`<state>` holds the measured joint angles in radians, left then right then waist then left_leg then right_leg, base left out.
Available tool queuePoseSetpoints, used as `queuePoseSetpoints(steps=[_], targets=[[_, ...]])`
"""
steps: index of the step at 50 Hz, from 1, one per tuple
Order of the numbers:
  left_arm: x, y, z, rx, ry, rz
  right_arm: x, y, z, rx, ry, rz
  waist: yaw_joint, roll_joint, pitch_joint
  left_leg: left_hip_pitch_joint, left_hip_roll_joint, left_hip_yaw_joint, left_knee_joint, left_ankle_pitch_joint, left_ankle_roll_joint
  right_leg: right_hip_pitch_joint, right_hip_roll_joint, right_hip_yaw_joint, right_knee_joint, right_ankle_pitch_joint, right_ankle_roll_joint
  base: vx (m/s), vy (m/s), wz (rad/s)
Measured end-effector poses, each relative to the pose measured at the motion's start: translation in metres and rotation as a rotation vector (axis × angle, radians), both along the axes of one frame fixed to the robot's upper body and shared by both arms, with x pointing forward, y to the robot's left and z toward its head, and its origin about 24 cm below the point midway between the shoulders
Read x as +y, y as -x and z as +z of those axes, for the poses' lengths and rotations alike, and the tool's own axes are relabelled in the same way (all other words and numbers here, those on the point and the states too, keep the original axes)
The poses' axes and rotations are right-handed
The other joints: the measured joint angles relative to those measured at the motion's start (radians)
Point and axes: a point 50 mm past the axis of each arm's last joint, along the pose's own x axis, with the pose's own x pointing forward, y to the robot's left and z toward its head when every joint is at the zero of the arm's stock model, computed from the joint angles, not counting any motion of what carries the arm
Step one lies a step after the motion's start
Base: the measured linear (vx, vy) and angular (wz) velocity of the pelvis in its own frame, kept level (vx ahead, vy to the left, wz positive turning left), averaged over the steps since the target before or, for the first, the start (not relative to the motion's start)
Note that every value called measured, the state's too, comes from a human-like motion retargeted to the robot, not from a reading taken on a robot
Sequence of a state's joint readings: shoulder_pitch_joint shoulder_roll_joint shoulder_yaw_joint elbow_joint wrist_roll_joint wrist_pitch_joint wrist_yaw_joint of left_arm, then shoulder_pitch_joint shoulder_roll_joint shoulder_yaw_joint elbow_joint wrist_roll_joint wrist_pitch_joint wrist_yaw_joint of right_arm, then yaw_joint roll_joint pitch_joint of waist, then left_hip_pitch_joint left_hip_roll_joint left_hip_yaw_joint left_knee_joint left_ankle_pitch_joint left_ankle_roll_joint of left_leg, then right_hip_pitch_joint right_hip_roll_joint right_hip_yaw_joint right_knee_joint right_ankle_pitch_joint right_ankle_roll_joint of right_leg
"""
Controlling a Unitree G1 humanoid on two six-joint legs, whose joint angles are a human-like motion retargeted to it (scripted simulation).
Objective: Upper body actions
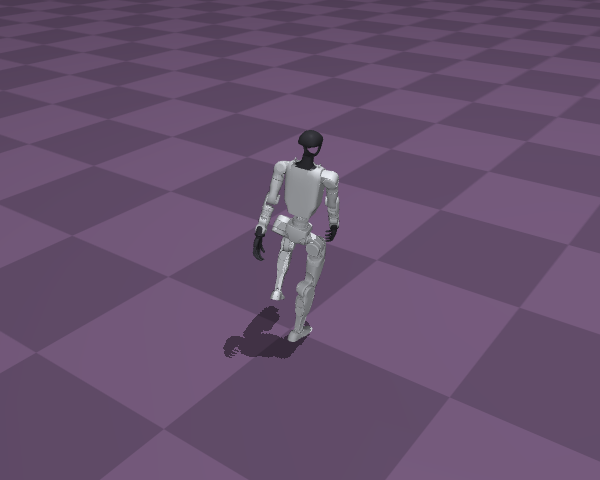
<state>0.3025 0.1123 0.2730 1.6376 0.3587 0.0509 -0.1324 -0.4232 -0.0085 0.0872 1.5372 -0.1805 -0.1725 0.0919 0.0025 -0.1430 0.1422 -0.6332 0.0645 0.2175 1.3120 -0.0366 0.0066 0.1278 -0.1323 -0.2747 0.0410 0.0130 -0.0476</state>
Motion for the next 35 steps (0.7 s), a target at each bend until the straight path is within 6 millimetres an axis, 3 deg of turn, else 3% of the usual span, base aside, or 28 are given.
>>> queuePoseSetpoints(steps=[5,12,13,15,17,19,23,28,35], targets=[[0.004,-0.004,-0.002,-0.025,-0.033,0.001,-0.006,0.013,-0.007,0.047,0.038,0.017,-0.012,0.006,-0.021,0.127,-0.045,-0.019,-0.216,0.037,-0.026,0.006,0.003,-0.012,-0.004,-0.009,0.008,0.05,0.01,0.14],[0.007,-0.012,-0.004,-0.046,-0.118,0.208,-0.027,0.074,-0.028,0.272,0.108,0.020,-0.019,0.042,-0.061,0.477,-0.105,-0.070,-0.820,0.189,-0.063,0.017,0.051,-0.006,0.000,-0.032,0.021,0.13,0.05,0.03],[0.007,-0.013,-0.004,-0.049,-0.137,0.258,-0.031,0.085,-0.031,0.313,0.115,0.016,-0.015,0.056,-0.074,0.533,-0.121,-0.115,-0.927,0.131,-0.085,0.013,0.071,0.001,0.002,-0.035,0.022,0.19,0.12,-0.16],[0.007,-0.016,-0.005,-0.060,-0.171,0.342,-0.037,0.104,-0.035,0.378,0.131,0.004,-0.030,0.077,-0.099,0.632,-0.093,-0.039,-1.057,-0.024,-0.084,0.007,0.096,-0.002,0.004,-0.042,0.027,0.19,0.10,0.10],[0.008,-0.020,-0.006,-0.076,-0.197,0.405,-0.041,0.123,-0.038,0.434,0.147,-0.011,-0.050,0.100,-0.122,0.673,-0.107,-0.081,-1.183,-0.066,-0.044,0.010,0.125,0.004,0.002,-0.046,0.034,0.22,0.11,0.30],[0.012,-0.025,-0.007,-0.094,-0.213,0.423,-0.043,0.132,-0.040,0.460,0.153,-0.018,-0.091,0.105,-0.135,0.696,-0.091,-0.034,-1.247,-0.046,-0.045,0.013,0.130,-0.017,0.000,-0.050,0.043,0.14,0.09,0.64],[0.029,-0.045,-0.010,-0.146,-0.240,0.349,-0.044,0.135,-0.040,0.456,0.143,-0.024,-0.130,0.089,-0.147,0.698,-0.099,-0.007,-1.291,-0.025,-0.037,0.009,0.110,-0.053,-0.004,-0.050,0.058,0.03,0.10,0.53],[0.052,-0.076,-0.012,-0.198,-0.253,0.164,-0.046,0.129,-0.040,0.398,0.136,0.004,-0.092,0.064,-0.130,0.672,-0.132,-0.082,-1.242,-0.049,-0.006,0.010,0.086,-0.050,0.007,-0.040,0.073,0.11,0.12,-0.11],[0.054,-0.108,-0.015,-0.264,-0.255,0.059,-0.044,0.126,-0.040,0.317,0.170,0.121,-0.068,0.050,-0.117,0.718,-0.149,-0.051,-1.268,-0.061,0.031,0.010,0.068,-0.032,0.064,-0.050,0.103,0.11,0.16,-0.31]])
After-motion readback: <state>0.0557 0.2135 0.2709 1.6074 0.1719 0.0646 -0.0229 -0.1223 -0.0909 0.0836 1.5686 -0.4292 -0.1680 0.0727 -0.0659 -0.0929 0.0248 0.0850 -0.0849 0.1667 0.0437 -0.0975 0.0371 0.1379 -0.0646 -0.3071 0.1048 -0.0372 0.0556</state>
